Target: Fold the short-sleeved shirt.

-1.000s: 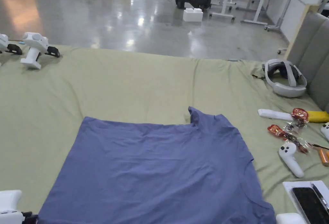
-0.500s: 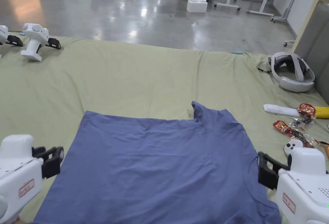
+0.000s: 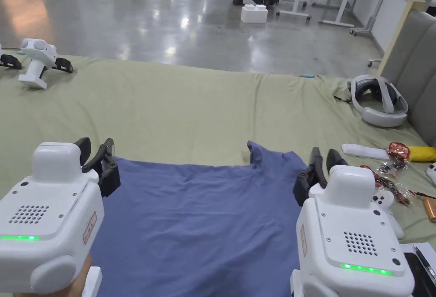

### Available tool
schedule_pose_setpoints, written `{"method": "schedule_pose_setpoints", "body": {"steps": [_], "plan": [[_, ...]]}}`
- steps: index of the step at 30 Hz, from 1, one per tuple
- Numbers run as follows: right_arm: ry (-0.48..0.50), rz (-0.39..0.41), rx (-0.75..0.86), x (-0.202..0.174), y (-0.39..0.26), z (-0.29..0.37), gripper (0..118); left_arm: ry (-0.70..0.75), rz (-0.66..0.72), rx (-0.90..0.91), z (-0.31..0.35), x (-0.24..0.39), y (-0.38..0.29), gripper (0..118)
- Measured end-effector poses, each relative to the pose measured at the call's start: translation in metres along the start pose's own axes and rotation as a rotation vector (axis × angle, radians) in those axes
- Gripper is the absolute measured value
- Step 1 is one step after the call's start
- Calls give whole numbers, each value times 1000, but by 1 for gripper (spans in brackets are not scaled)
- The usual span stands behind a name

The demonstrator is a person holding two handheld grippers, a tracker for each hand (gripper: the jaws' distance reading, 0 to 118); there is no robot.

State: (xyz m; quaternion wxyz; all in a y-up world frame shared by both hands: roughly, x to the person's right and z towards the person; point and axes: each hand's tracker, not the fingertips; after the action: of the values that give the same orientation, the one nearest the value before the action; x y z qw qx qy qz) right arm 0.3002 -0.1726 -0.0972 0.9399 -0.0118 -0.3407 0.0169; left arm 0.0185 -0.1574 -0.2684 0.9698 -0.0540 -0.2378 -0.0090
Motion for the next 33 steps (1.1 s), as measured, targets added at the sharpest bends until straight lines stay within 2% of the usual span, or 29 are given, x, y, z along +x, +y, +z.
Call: {"method": "schedule_pose_setpoints", "body": {"steps": [1,2,4,5,6,11,15,23,28,30,31,33], "plan": [[-19,7,12,-2,-3,0,16,18,-9,12,2,1,0,28],[-1,-3,9,-1,-3,0,13,24,-11,19,4,1,1,20],[38,-41,-1,0,-3,1,9,16,-9,39,7,-1,1,13],[43,-40,-1,-2,-2,2,7,19,-11,52,9,-1,2,4],[50,-43,10,-3,-3,4,6,20,-17,58,10,-2,2,2],[74,-24,28,-12,1,9,6,18,-28,62,10,-8,2,1],[86,-2,28,-18,4,11,5,21,-26,-11,5,-23,-3,1],[108,17,-38,-16,-3,12,6,-33,15,-433,13,-81,-35,1],[129,41,-100,-16,-18,9,6,-2,48,-669,24,-113,-72,2],[138,48,-131,-16,-26,8,6,-8,88,-763,25,-124,-87,8],[140,52,-145,-16,-29,7,6,-16,115,-802,25,-128,-93,18],[151,54,-176,-16,-35,6,6,-39,178,-885,26,-136,-105,69]]}}
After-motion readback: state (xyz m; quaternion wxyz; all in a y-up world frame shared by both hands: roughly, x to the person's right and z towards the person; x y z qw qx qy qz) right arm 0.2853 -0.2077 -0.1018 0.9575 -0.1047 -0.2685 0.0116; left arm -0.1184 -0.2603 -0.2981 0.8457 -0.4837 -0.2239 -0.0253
